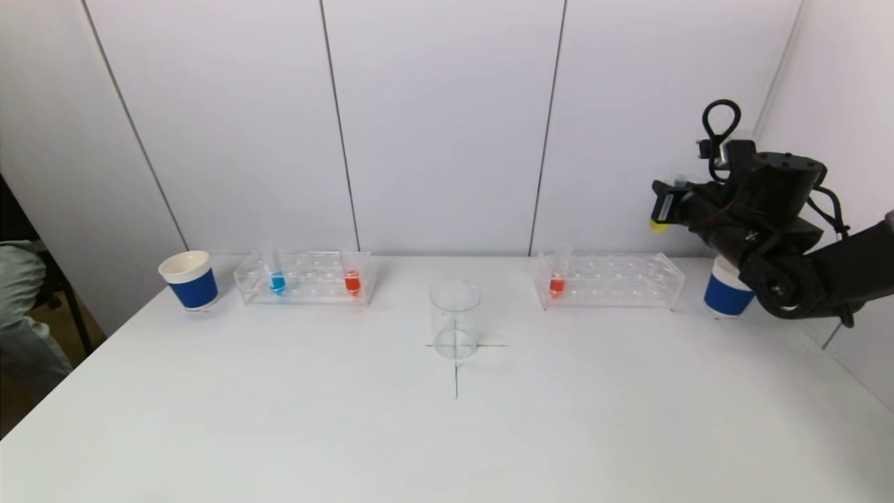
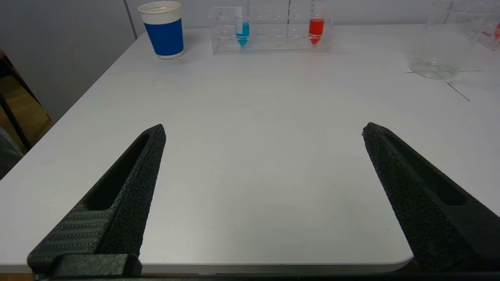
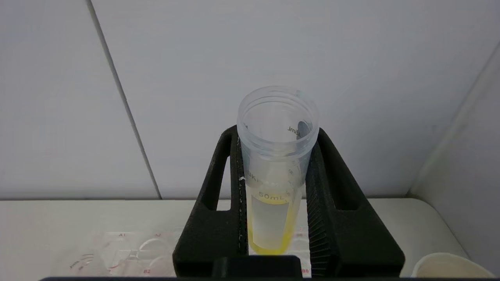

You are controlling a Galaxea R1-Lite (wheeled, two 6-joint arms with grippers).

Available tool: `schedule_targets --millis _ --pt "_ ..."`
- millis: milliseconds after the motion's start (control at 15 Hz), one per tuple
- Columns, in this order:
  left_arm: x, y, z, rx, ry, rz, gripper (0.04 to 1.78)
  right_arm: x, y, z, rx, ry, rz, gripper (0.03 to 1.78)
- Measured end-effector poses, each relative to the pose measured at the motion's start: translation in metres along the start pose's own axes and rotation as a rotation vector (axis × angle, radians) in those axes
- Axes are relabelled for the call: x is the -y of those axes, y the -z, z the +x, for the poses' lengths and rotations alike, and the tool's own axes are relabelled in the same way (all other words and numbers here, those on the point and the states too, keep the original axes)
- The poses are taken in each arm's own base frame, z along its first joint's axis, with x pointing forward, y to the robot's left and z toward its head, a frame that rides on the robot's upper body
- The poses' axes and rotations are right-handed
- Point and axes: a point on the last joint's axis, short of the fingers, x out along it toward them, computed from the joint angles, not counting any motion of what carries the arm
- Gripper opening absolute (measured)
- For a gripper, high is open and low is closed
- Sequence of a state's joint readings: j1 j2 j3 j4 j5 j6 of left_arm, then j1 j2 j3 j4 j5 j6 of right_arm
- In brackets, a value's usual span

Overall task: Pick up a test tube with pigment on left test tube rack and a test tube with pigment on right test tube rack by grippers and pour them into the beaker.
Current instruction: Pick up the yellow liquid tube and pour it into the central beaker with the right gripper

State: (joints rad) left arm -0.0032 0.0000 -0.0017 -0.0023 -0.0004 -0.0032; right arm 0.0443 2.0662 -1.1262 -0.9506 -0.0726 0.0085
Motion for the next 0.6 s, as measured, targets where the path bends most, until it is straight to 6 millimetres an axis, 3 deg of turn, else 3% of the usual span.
schedule_targets --millis 600 --pt "0.0 0.0 0.0 0.0 0.0 0.001 1.76 -0.028 -0.088 -0.004 0.083 -0.144 -0.179 0.48"
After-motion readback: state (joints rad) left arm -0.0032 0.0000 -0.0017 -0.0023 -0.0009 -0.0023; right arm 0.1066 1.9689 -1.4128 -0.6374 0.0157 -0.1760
